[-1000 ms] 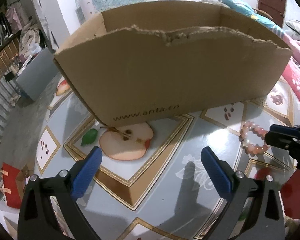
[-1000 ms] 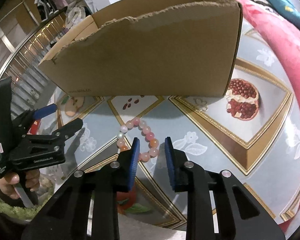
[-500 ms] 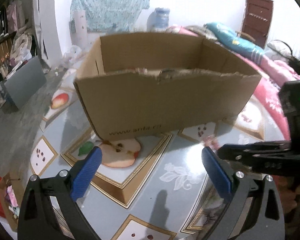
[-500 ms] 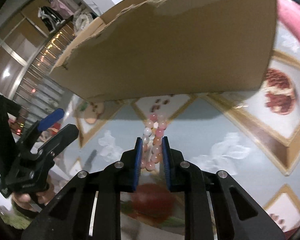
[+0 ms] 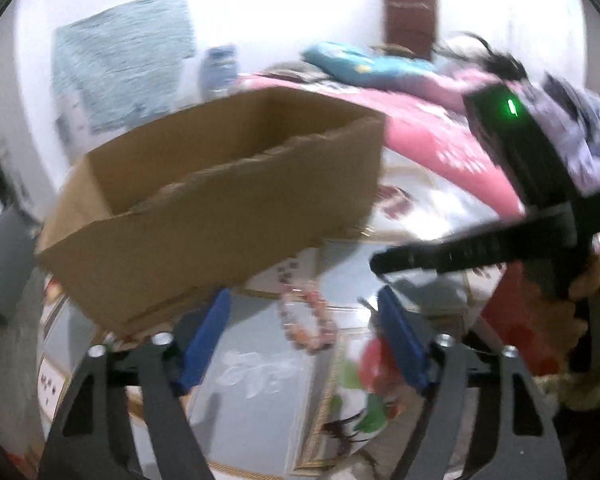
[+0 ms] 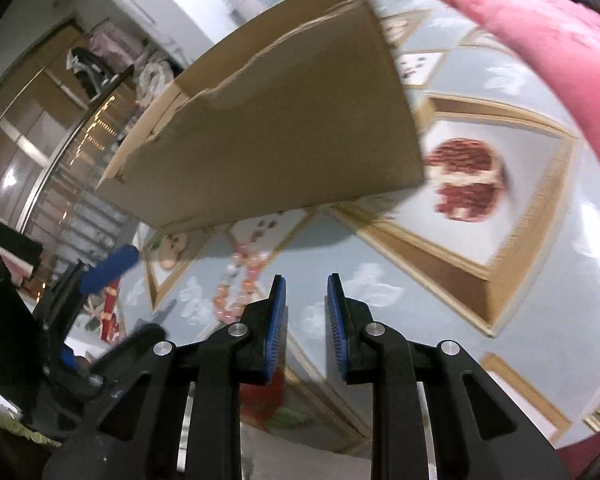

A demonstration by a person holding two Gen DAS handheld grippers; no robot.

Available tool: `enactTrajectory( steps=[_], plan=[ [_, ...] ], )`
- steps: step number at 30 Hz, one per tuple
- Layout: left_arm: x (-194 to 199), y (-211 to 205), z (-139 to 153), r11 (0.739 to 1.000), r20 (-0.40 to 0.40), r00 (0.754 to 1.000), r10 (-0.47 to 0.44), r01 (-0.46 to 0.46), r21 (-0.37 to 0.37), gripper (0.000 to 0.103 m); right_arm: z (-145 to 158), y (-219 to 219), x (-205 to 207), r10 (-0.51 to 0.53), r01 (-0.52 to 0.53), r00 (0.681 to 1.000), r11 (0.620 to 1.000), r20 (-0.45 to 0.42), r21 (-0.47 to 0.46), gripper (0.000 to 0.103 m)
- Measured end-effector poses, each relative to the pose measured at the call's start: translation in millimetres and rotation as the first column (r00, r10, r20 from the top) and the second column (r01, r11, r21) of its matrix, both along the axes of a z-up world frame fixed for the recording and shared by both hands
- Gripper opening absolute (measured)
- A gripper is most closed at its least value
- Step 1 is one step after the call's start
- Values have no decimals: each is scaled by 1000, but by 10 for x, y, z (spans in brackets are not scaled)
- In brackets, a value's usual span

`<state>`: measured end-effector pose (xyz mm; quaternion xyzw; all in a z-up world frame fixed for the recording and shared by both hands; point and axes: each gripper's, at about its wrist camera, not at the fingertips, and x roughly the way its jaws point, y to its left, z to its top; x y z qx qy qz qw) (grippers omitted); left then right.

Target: Organize jewelry

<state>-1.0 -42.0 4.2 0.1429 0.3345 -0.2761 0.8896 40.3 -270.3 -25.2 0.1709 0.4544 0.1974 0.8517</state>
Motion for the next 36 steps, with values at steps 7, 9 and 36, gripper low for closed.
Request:
enactTrajectory(
  steps=[7, 9, 36],
  plan=[
    [169, -241, -223, 999, -109, 993, -32, 36, 34, 41, 3, -82, -34, -43, 43, 998, 999, 40, -1, 23],
    [235, -249, -282, 999, -142, 990, -15, 21, 46, 36, -2, -43, -25, -48, 49, 997, 999, 54, -14, 25],
    [398, -313, -441, 996, -186, 983, 0, 17, 90, 10, -96, 263, 257, 34, 66, 976, 897, 217, -437, 10]
  ],
)
